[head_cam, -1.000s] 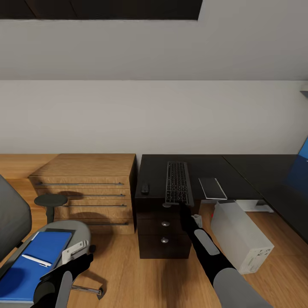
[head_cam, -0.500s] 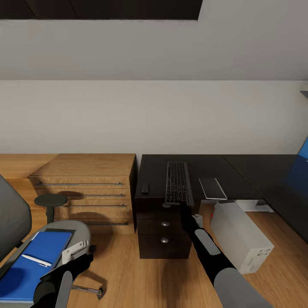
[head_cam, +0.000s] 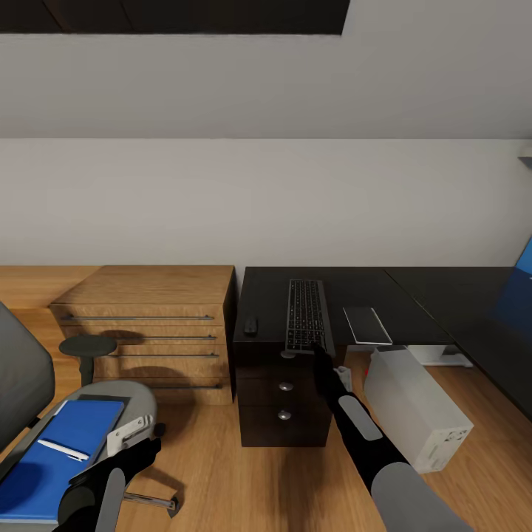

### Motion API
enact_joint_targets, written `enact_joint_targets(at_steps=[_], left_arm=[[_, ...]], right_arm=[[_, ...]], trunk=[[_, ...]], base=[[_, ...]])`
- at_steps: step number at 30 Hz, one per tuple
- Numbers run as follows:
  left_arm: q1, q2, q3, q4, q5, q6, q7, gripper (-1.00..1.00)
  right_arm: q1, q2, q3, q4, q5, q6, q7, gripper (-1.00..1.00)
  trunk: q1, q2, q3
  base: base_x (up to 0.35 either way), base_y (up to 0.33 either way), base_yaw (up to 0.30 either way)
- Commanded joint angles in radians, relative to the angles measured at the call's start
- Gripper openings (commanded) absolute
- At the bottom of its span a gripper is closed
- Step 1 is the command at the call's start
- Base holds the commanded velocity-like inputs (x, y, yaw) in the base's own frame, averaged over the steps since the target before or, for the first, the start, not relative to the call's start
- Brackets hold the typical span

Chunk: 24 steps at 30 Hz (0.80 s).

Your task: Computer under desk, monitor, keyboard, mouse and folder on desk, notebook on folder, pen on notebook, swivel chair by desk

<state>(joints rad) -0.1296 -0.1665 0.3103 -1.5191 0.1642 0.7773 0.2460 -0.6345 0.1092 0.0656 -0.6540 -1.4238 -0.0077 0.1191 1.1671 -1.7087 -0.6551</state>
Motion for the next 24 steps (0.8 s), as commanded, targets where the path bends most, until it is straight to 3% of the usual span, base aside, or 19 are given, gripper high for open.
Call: enact_joint_targets(at_steps=[1, 7, 9, 14, 24], left_arm=[[-0.001, -0.001, 0.001, -0.001, 0.011, 0.003, 0.007, 1.0], [-0.001, -0.001, 0.001, -0.001, 0.011, 0.003, 0.006, 1.0], [-0.001, -0.001, 0.001, -0.002, 0.011, 0.004, 0.005, 1.0], [-0.001, -0.001, 0.001, -0.005, 0.013, 0.005, 0.006, 1.0], [-0.001, -0.002, -0.002, -0.009, 0.015, 0.005, 0.007, 1.0]], right_arm=[[-0.001, -0.001, 0.002, 0.0, -0.01, -0.001, 0.004, 1.0], [-0.001, -0.004, 0.002, 0.002, -0.01, 0.002, 0.005, 1.0], [-0.001, -0.019, 0.003, 0.003, -0.014, 0.004, 0.006, 1.0], [-0.001, -0.028, 0.003, 0.004, -0.016, 0.004, 0.006, 1.0], [-0.001, -0.031, 0.002, 0.002, -0.013, 0.002, 0.017, 1.0]], trunk=[[0.0, 0.0, -0.001], [0.0, 0.0, -0.001], [0.0, 0.0, -0.001], [0.0, 0.0, -0.001], [0.038, -0.07, -0.032]], base=[[0.0, 0.0, 0.0], [0.0, 0.0, 0.0], [0.0, 0.0, 0.0], [0.0, 0.0, 0.0], [0.0, 0.0, 0.0]])
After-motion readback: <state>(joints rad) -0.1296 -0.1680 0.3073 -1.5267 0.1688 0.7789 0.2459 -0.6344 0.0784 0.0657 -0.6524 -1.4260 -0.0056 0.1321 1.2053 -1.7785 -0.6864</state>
